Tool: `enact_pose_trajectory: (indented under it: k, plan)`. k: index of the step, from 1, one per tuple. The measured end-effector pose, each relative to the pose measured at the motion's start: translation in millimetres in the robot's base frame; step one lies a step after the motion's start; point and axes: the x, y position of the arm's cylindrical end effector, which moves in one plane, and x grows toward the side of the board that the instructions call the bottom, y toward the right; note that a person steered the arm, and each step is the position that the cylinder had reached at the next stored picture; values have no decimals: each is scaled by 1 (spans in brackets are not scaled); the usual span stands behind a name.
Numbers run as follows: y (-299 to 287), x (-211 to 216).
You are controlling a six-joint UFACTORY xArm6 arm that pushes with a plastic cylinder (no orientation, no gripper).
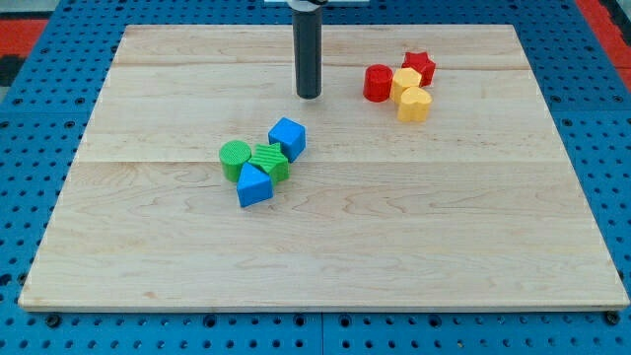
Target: Move the arm close to the red star
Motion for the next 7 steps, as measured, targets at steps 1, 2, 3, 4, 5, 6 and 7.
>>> enact_pose_trajectory:
  k: [1, 2, 3, 4, 5, 6, 7]
  plan:
    - [0, 0]
    - [0, 0]
    - [-1, 0]
    - [-1, 0]
    - [-15, 1]
    - [-59, 14]
    - [-62, 17]
